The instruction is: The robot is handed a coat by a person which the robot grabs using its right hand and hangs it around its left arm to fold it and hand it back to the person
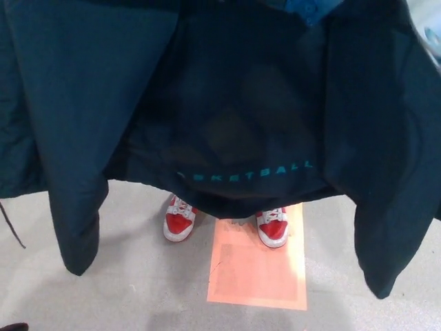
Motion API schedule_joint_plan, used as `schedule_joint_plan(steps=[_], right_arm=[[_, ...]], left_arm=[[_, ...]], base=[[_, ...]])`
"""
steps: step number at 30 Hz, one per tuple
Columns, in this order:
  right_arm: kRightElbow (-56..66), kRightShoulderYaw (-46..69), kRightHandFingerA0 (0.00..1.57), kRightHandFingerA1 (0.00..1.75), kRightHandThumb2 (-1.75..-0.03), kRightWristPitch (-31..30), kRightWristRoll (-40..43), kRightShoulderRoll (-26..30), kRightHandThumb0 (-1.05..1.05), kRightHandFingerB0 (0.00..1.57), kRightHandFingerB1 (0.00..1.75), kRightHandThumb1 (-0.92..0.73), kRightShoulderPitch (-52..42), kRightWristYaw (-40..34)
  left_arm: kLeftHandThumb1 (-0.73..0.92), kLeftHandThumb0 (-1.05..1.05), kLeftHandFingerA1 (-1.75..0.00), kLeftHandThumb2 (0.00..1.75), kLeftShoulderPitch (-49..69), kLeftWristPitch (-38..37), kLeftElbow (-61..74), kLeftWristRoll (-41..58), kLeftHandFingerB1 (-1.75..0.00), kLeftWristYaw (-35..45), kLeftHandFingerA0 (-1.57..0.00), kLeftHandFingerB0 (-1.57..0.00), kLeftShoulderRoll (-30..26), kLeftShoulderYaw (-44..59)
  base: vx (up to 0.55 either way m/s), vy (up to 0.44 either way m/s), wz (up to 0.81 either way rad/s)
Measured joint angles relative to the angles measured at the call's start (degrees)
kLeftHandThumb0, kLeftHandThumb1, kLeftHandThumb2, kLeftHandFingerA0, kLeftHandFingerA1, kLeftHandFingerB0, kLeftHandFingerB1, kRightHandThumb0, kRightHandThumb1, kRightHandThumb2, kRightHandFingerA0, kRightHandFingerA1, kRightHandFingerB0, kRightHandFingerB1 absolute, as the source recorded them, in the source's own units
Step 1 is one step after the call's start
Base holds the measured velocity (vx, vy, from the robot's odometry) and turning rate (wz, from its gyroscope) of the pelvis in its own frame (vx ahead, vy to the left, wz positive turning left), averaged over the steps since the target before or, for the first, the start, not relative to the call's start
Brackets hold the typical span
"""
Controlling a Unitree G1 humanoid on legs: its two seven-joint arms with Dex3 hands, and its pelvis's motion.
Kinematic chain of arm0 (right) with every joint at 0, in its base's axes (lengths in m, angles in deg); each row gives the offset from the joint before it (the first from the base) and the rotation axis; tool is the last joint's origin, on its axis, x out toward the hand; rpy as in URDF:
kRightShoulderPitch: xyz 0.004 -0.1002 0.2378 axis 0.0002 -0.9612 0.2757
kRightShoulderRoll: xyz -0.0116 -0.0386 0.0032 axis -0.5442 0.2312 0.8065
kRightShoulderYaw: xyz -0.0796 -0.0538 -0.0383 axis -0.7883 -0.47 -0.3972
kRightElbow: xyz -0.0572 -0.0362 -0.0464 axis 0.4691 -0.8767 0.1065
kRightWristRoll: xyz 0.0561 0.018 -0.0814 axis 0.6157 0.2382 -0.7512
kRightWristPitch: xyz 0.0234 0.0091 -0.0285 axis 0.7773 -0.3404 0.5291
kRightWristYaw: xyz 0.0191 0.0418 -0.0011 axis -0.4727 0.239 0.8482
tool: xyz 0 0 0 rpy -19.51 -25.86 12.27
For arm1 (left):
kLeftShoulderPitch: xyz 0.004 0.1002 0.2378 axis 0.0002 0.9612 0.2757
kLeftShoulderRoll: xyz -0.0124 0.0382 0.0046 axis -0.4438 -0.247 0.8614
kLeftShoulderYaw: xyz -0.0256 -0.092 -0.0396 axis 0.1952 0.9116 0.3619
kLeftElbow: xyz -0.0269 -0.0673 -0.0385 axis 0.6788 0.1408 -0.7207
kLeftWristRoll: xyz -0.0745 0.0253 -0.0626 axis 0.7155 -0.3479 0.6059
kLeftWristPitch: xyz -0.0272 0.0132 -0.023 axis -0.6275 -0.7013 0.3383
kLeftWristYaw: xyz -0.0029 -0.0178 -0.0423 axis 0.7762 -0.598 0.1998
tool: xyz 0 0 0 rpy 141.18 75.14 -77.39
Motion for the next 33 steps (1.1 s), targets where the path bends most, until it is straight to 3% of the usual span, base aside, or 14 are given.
schedule_joint_plan(steps=[4, 5, 8, 9, 11, 13, 14, 20, 21, 22, 25, 27, 31, 33], right_arm=[[-8.15, -4.89, 0.06, 0.09, -0.96, 0.14, -1.95, -1.6, -0.92, 0.09, 0.06, -0.56, 5.16, 3.88], [-10.91, -6.71, 0.07, 0.15, -0.95, 0.16, -2.89, -2.36, -0.89, 0.09, 0.09, -0.54, 6.87, 4.98], [-16.87, -10.74, 0.01, 0.19, -0.91, -0.07, -5.38, -4.24, -0.83, 0.0, 0.06, -0.45, 10.43, 6.65], [-18.18, -11.51, 0.0, 0.27, -0.59, -0.18, -6.01, -4.78, -0.94, 0.0, 0.09, -0.61, 11.18, 6.8], [-21.63, -13.21, 0.07, 0.24, -0.93, -0.4, -7.66, -6.12, -0.87, 0.08, 0.02, -0.51, 13.42, 7.24], [-24.66, -14.62, 0.15, 0.46, -0.89, -0.44, -9.54, -7.37, -0.88, 0.03, 0.05, -0.48, 15.45, 7.57], [-25.75, -15.31, 0.12, 0.46, -0.89, -0.42, -10.4, -7.8, -0.85, 0.0, 0.06, -0.46, 16.17, 7.63], [-28.62, -17.75, 0.08, 0.38, -0.78, -0.17, -14.36, -9.58, -0.94, 0.03, 0.12, -0.49, 17.11, 7.72], [-28.72, -17.83, 0.01, 0.48, -0.85, -0.15, -14.59, -9.63, -0.38, 0.0, 0.48, -0.15, 17.11, 7.71], [-28.89, -17.95, 0.65, 0.69, -0.84, -0.16, -15.16, -9.77, -0.86, 0.46, 0.48, -0.44, 17.07, 7.5], [-28.22, -17.14, 1.14, 0.82, -0.65, -0.12, -15.73, -9.74, -0.78, 0.83, 0.48, -0.74, 16.24, 5.09], [-27.1, -16.49, 0.89, 0.92, -0.72, 0.28, -16.04, -9.64, -0.65, 0.74, 0.5, -0.92, 15.48, 2.45], [-25.67, -15.94, 0.54, 0.42, -0.71, 0.95, -16.26, -9.42, -0.51, 0.51, 0.4, -0.92, 14.38, -1.0], [-24.61, -15.34, 0.56, 0.42, -0.67, 1.58, -16.36, -9.2, -0.38, 0.54, 0.41, -0.9, 13.15, -3.84]], left_arm=[[0.92, -0.7, -0.29, 0.7, 0.49, -0.17, 0.02, 0.0, -0.26, 0.27, -0.11, -0.09, 0.02, 0.18], [0.75, -0.69, -0.37, 1.08, 0.73, -0.24, 0.02, 0.01, -0.33, 0.42, -0.03, -0.03, 0.02, 0.26], [0.75, -0.68, -0.39, 1.08, 1.4, -0.65, 0.04, 0.1, -0.31, 0.87, -0.04, -0.03, 0.02, 0.57], [0.78, -0.77, -0.38, 1.07, 1.57, -0.76, 0.06, 0.13, -0.28, 1.0, -0.07, -0.08, 0.02, 0.65], [0.92, -0.7, -0.29, 0.7, 1.99, -1.22, 0.19, 0.17, -0.25, 1.33, -0.12, -0.09, 0.01, 0.76], [0.76, -0.8, -0.36, 1.06, 2.19, -1.46, 0.32, 0.26, -0.3, 1.68, -0.08, -0.08, 0.01, 0.93], [0.91, -0.73, -0.27, 0.69, 2.19, -1.52, 0.36, 0.34, -0.25, 1.8, -0.1, -0.09, 0.01, 1.01], [0.76, -0.8, -0.34, 1.06, 2.15, -1.57, 0.35, 0.85, -0.28, 2.06, -0.07, -0.07, 0.01, 1.74], [0.76, -0.8, -0.33, 1.06, 2.15, -1.58, 0.35, 0.93, -0.28, 2.11, -0.07, -0.07, 0.01, 1.76], [0.76, -0.8, -0.36, 1.05, 2.15, -1.6, 0.35, 1.1, -0.31, 2.27, -0.08, -0.08, 0.01, 1.8], [0.76, -0.81, -0.32, 1.06, 2.14, -1.62, 0.35, 1.28, -0.32, 2.44, -0.07, -0.07, 0.02, 1.83], [0.75, -0.82, -0.31, 1.05, 2.1, -1.62, 0.36, 1.33, -0.33, 2.51, -0.07, -0.07, 0.03, 1.83], [0.73, -0.81, -0.34, 1.04, 2.08, -1.61, 0.37, 1.46, -0.35, 2.59, -0.07, -0.07, 0.1, 1.93], [0.89, -0.72, -0.27, 0.68, 2.09, -1.61, 0.37, 1.67, -0.27, 2.75, -0.1, -0.1, 0.14, 2.08]], base=[[0.0, 0.0, 0.0], [0.0, 0.0, 0.0], [0.0, 0.0, 0.0], [0.0, 0.0, 0.0], [0.0, 0.0, 0.0], [0.0, 0.0, 0.0], [0.0, 0.0, 0.0], [0.0, 0.0, 0.0], [0.0, 0.0, 0.0], [0.0, 0.0, 0.0], [0.0, 0.0, 0.0], [0.0, 0.0, 0.0], [0.0, 0.0, 0.0], [0.0, 0.0, 0.0]])
